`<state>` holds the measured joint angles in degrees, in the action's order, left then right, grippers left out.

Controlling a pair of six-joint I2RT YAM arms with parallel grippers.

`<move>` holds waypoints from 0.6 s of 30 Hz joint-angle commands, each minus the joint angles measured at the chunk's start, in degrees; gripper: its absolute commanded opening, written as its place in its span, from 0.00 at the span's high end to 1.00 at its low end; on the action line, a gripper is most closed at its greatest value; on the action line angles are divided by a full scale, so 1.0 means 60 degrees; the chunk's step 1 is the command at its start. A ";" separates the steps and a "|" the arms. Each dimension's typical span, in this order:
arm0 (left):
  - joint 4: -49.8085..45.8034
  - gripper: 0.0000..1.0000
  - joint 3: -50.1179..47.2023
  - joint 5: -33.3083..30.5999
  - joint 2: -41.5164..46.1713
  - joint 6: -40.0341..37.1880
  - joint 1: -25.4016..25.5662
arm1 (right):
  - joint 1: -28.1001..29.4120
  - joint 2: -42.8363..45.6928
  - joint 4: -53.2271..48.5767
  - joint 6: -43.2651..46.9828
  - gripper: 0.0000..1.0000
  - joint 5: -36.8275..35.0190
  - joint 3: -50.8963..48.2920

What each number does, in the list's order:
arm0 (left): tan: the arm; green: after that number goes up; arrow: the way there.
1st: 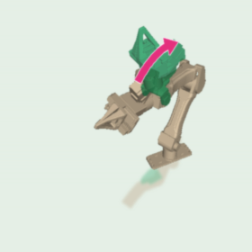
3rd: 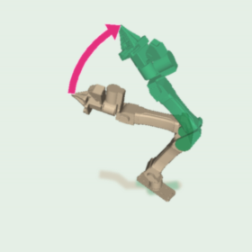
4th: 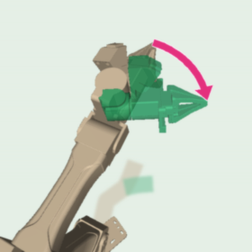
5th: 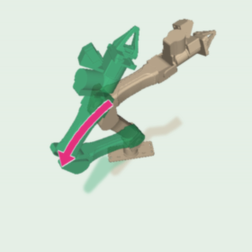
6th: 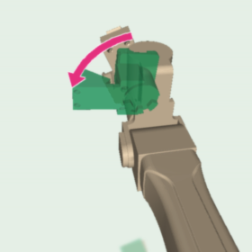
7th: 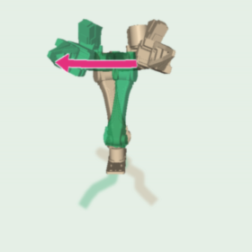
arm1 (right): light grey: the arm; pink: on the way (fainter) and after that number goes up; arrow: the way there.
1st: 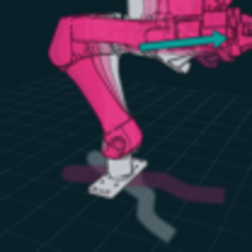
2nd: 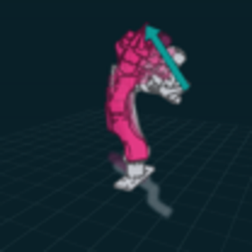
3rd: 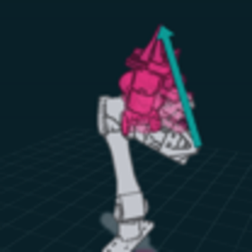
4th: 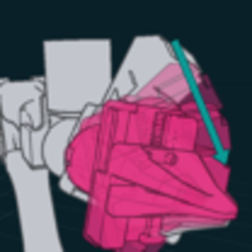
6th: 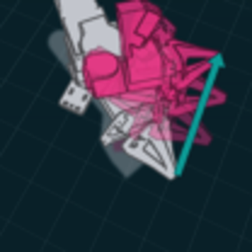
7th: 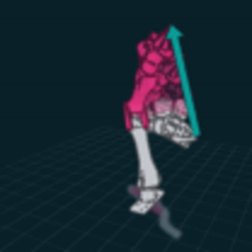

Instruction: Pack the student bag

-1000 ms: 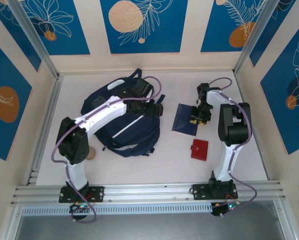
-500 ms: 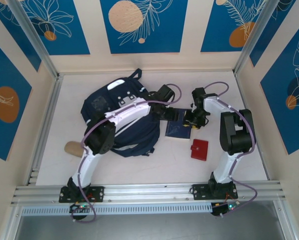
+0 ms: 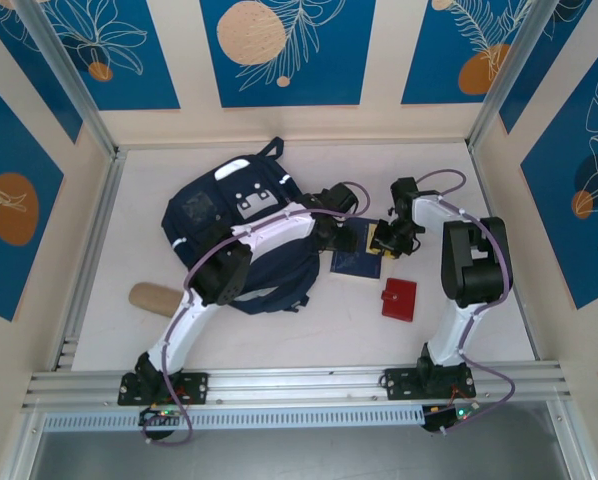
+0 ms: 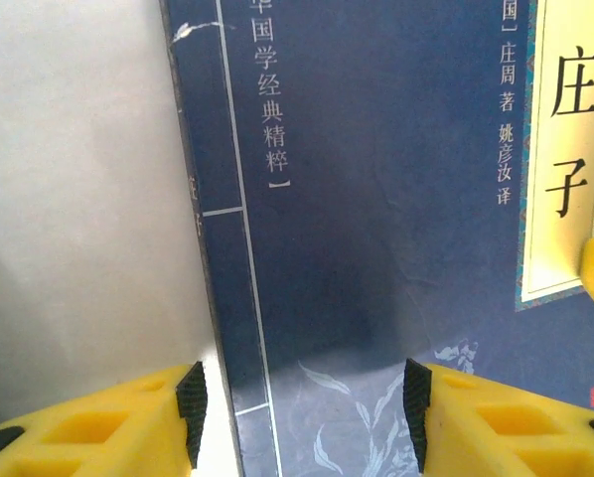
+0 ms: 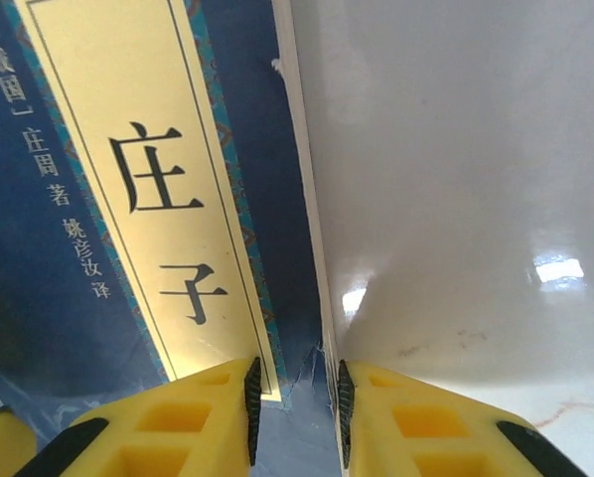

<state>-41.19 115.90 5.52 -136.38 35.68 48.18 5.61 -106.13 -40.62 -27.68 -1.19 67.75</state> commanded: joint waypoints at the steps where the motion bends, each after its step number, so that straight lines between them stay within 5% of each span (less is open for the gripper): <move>1: -0.0609 0.43 0.0286 -0.0129 -0.0311 0.0176 0.0001 | 0.0007 -0.0238 -0.0049 -0.0164 0.71 0.0168 -0.0099; 12: -0.0447 0.41 0.0443 0.1537 -0.0657 0.0644 -0.0164 | 0.0147 -0.0454 -0.0218 0.0011 0.73 0.0741 -0.0128; 18: 0.0246 0.45 0.0449 0.3549 -0.0411 0.0902 -0.0359 | 0.0141 -0.0388 -0.0162 0.0029 0.74 0.1073 -0.0158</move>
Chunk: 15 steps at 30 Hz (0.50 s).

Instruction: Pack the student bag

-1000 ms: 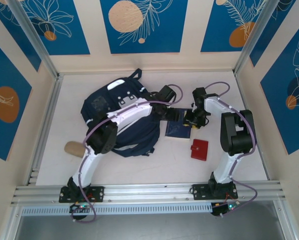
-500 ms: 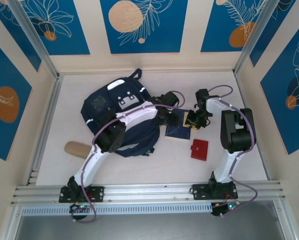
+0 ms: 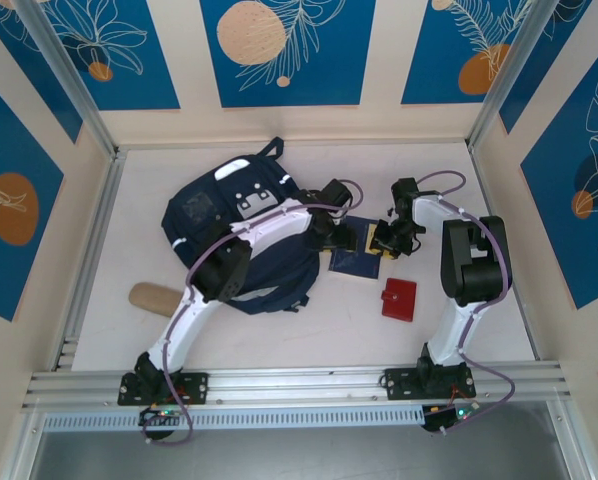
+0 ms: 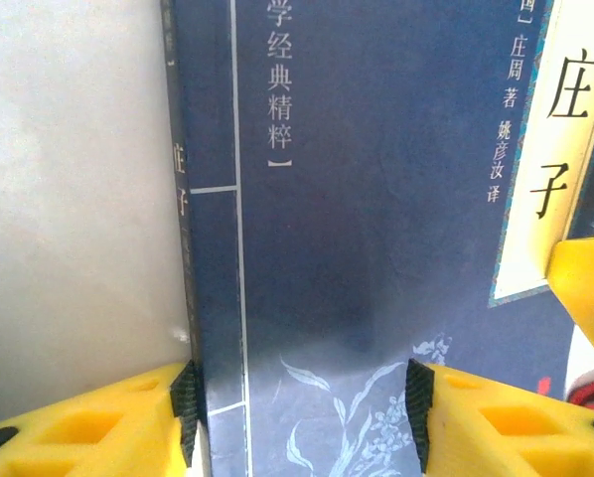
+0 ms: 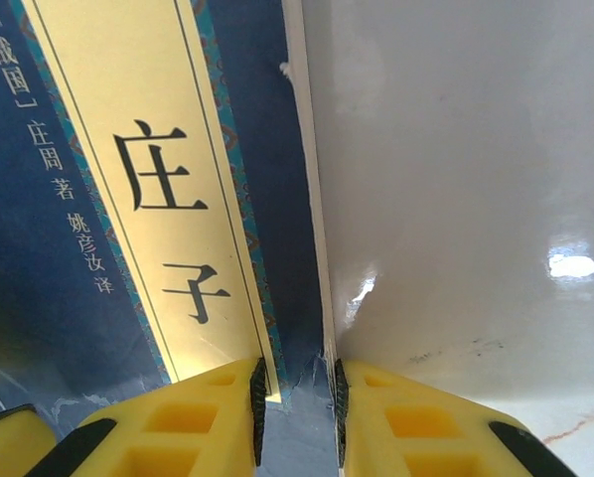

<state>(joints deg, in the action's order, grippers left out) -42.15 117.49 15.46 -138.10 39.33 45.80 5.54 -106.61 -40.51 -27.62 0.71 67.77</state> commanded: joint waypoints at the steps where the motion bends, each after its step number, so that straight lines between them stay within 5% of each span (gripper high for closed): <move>1: 0.0575 0.46 0.0188 0.2261 0.0001 0.0374 0.0007 | 0.0146 -0.0308 -0.0184 0.0021 0.74 0.0796 -0.0162; 8: 0.1608 0.54 -0.0379 0.3726 0.1054 0.0735 -0.0253 | 0.0131 -0.0221 -0.0109 -0.0012 0.74 0.0868 -0.0206; 15: 0.1661 0.61 -0.0812 0.3857 0.1153 0.0667 -0.0279 | 0.0087 -0.0191 -0.0047 0.0016 0.74 0.0951 -0.0195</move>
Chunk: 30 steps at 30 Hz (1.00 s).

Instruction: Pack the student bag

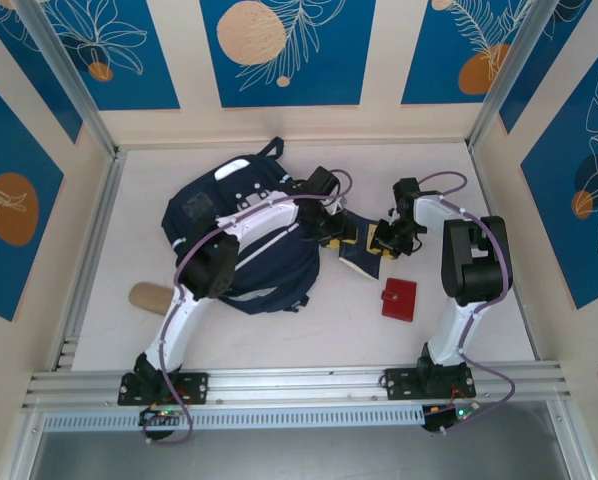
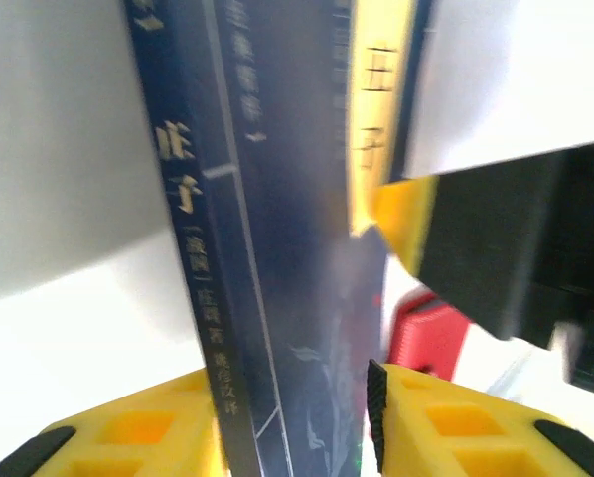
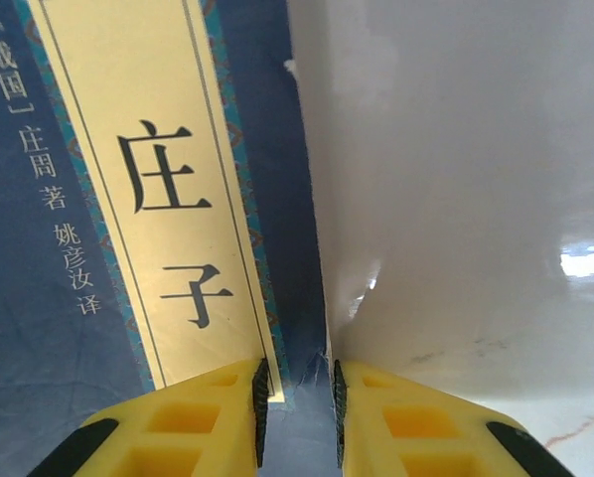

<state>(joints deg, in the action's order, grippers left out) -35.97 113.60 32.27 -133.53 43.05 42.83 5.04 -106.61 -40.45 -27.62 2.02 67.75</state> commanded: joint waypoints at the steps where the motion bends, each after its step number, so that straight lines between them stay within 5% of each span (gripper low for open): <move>1: 0.0764 0.62 -0.0237 0.1131 0.0361 0.0151 0.0227 | 0.0169 -0.0186 -0.0056 0.0018 0.74 0.0732 -0.0188; 9: 0.0200 0.77 -0.0169 0.0153 0.0352 -0.0057 0.0190 | 0.0055 0.0176 0.0049 -0.0092 0.71 0.0648 -0.0279; 14: 0.0047 0.95 -0.0377 -0.0550 0.0947 -0.0343 0.0111 | -0.0046 0.1323 0.0470 -0.0339 0.53 0.0831 -0.0568; 23: 0.0533 0.96 -0.1817 -0.1954 0.3736 -0.0658 -0.0701 | -0.0171 0.3871 0.1773 -0.1237 0.29 0.2759 -0.0928; 30: 0.2154 0.97 -0.3932 -0.2332 0.5978 0.0550 -0.2123 | 0.0630 0.5353 0.5352 -0.3926 0.16 0.4123 -0.1906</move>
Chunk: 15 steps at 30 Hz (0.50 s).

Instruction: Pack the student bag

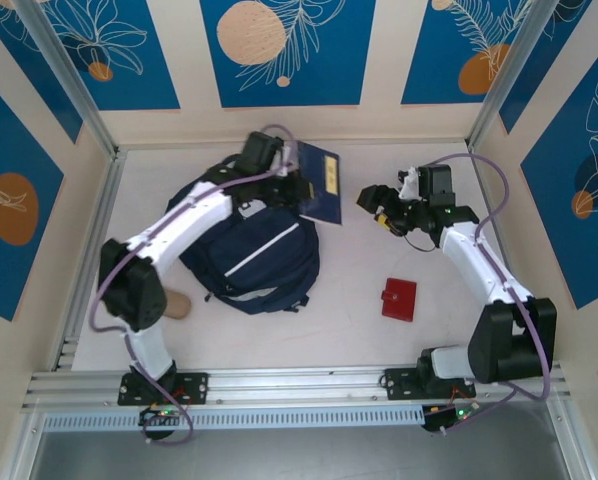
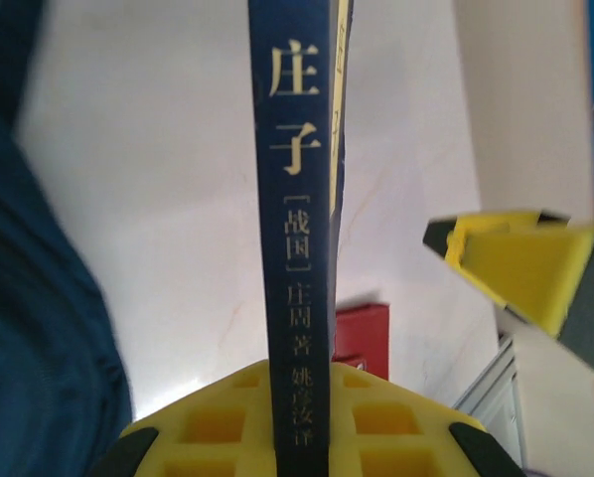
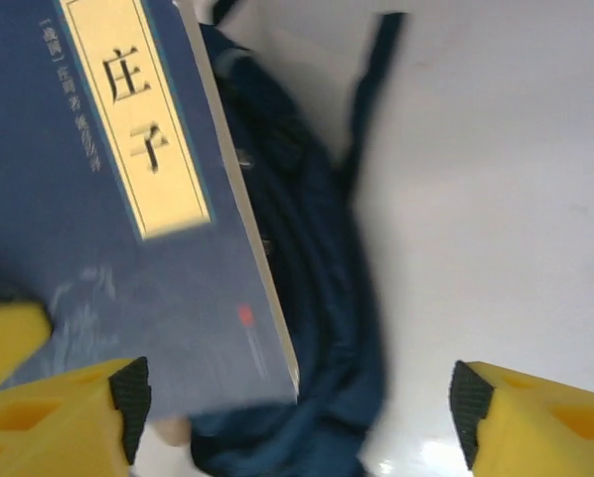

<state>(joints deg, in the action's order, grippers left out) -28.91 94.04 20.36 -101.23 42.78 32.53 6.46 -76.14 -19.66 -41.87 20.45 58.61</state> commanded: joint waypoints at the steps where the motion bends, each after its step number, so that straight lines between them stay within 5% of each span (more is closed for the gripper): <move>1: 0.1331 0.97 -0.1050 -0.0374 0.0919 0.0891 -0.0601 | 0.0664 0.0297 0.2554 -0.2210 0.14 0.1103 -0.0527; 6: 0.3351 0.98 -0.2873 -0.0770 0.2429 0.2647 -0.1226 | 0.1913 -0.0256 0.5346 -0.5326 0.12 0.1070 -0.0728; 15: 0.5721 1.00 -0.5046 -0.1739 0.4144 0.4784 -0.1400 | 0.3609 -0.2186 0.7775 -0.8240 0.12 0.0578 0.0387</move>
<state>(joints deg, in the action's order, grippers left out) -4.56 64.79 12.10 -79.13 66.02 24.58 27.20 -87.13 18.48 -82.48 24.27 58.19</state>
